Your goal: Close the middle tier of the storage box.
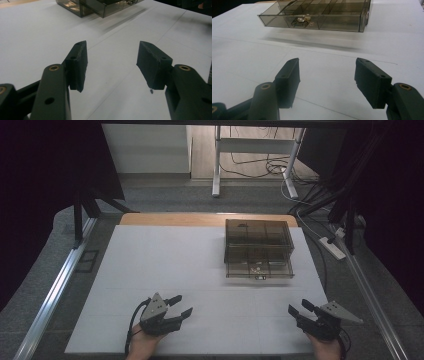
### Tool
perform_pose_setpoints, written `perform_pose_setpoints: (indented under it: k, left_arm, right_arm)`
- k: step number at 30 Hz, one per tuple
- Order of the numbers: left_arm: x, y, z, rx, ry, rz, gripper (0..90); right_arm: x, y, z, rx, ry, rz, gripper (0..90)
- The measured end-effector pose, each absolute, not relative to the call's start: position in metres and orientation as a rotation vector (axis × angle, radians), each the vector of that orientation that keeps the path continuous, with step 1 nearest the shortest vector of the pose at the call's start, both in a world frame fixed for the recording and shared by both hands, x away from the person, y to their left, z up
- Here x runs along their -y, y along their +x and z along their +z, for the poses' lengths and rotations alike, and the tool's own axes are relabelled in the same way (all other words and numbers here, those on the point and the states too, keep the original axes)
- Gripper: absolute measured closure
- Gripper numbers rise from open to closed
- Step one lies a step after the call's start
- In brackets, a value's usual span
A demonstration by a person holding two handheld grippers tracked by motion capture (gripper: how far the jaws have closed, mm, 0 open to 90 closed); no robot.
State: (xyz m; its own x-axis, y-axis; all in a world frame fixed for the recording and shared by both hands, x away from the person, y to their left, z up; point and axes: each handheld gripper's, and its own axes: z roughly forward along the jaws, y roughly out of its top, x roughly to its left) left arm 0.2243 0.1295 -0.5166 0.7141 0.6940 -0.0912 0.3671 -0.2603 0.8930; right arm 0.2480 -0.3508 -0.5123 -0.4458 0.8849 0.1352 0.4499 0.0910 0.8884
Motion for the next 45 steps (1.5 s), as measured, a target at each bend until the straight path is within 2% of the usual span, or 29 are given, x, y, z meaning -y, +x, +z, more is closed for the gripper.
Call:
perform_pose_setpoints:
  k: [11,33,45]
  left_arm:
    - [-0.098,0.232,-0.512,-0.772,1.890,0.358,43.8]
    - [-0.055,0.277,-0.509,-0.865,1.912,0.290,51.0]
    - [-0.033,0.294,-0.500,-0.879,2.020,0.305,54.4]
  right_arm:
    - [0.350,0.247,-0.511,-1.948,1.287,1.344,37.2]
    - [0.348,0.247,-0.512,-1.980,1.268,1.369,37.4]
    - [0.352,0.256,-0.508,-2.031,1.289,1.348,40.0]
